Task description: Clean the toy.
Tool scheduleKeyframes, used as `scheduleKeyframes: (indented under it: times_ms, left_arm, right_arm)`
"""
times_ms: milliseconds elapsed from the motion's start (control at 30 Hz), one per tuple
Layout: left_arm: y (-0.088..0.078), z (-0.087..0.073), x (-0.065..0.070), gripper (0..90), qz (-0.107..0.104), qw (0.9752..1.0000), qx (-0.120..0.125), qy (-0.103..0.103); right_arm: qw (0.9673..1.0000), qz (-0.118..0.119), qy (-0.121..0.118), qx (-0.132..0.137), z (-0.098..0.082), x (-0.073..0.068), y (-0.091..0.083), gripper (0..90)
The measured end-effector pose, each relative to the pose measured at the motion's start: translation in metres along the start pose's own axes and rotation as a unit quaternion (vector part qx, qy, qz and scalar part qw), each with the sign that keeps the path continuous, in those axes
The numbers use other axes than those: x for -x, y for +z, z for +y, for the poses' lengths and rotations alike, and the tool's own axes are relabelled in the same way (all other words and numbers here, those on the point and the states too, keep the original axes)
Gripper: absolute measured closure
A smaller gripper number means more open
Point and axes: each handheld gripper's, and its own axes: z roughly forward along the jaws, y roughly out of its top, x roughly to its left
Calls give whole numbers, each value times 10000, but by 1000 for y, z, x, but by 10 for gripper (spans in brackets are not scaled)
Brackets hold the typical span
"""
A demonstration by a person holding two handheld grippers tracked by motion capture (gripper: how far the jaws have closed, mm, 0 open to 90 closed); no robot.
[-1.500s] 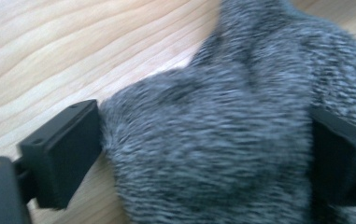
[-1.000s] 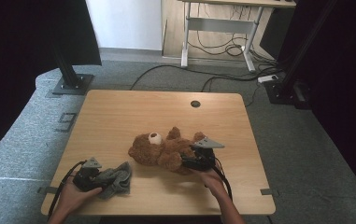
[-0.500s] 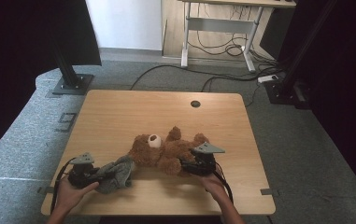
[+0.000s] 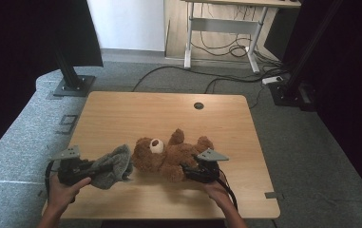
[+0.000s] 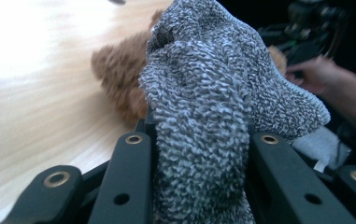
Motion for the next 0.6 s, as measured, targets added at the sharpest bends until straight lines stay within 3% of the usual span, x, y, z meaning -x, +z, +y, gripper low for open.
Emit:
scheduleKeyframes:
  times_ms: [333,467,600]
  left_arm:
    - [18,8,-2,694,-24,10000,-36,-41]
    - [20,13,-3,693,-193,9997,90,-110]
    - [28,25,1,694,-251,9996,141,-36]
  right_arm:
    - [10000,1,15,21,-2,-1,-1,390]
    - [10000,-7,12,27,-3,-2,-2,391]
    - [10000,-8,15,41,-3,-2,-1,391]
